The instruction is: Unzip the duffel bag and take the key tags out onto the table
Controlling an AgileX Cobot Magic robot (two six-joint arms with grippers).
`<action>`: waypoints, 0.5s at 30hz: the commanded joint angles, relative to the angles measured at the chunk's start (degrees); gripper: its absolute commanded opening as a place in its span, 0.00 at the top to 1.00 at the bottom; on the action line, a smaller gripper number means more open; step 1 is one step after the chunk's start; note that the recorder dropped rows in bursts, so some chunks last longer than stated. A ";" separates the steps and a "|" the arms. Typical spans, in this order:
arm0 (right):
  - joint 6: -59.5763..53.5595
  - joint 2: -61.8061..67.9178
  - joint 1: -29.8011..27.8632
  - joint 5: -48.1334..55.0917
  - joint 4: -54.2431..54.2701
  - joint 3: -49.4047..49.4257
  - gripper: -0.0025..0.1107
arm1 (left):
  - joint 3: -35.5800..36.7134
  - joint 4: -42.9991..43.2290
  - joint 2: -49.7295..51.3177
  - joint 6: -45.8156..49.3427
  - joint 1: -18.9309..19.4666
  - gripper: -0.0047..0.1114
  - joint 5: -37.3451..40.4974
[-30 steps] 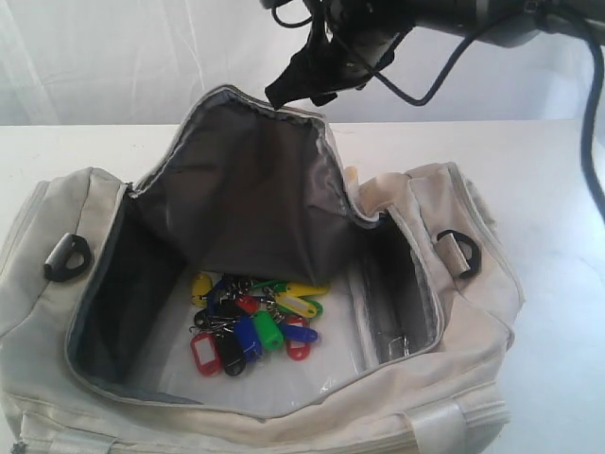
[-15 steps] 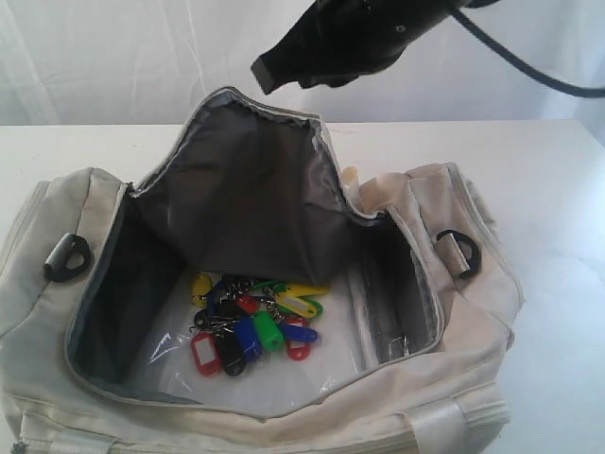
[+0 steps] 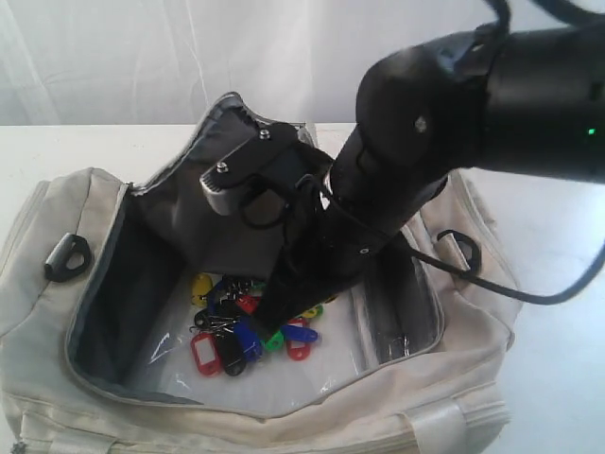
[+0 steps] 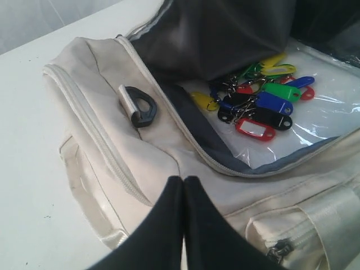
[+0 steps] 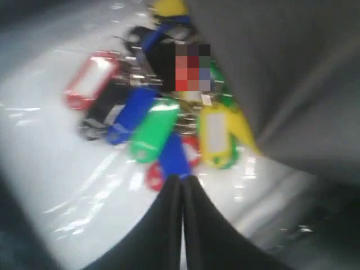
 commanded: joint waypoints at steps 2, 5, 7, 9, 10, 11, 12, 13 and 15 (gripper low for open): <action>20.35 2.77 -2.94 -7.97 -22.59 0.13 0.98 | 0.53 -0.16 -0.37 -0.58 -0.34 0.96 -0.52; 30.47 4.99 -6.98 -8.18 -30.15 -1.29 0.98 | 0.53 0.43 -0.37 -0.96 -0.34 0.96 -0.30; 33.67 6.39 -10.07 -6.71 -30.83 -2.62 0.98 | 0.53 1.83 -0.37 -2.65 -0.34 0.96 -0.30; 34.38 6.69 -11.80 -5.82 -29.00 -3.41 0.98 | 0.53 2.69 -0.37 -3.62 -0.34 0.96 -0.30; 33.98 6.32 -11.98 -6.19 -28.23 -3.50 0.98 | 0.53 2.69 -0.37 -3.75 -0.34 0.96 -0.30; 31.37 4.78 -11.57 -7.85 -25.48 -3.79 0.98 | 0.53 2.69 -0.37 -3.75 -0.34 0.96 -0.30; 30.20 3.88 -11.15 -9.28 -24.13 -3.83 0.98 | 0.53 2.69 -0.37 -3.75 -0.34 0.96 -0.30; 28.53 1.07 -9.74 -13.79 -20.41 -3.83 0.98 | 0.53 2.69 -0.37 -3.75 -0.34 0.96 -0.30; 23.76 -2.14 -7.08 -19.88 -13.63 -3.83 0.98 | 0.53 2.69 -0.37 -3.75 -0.34 0.96 -0.30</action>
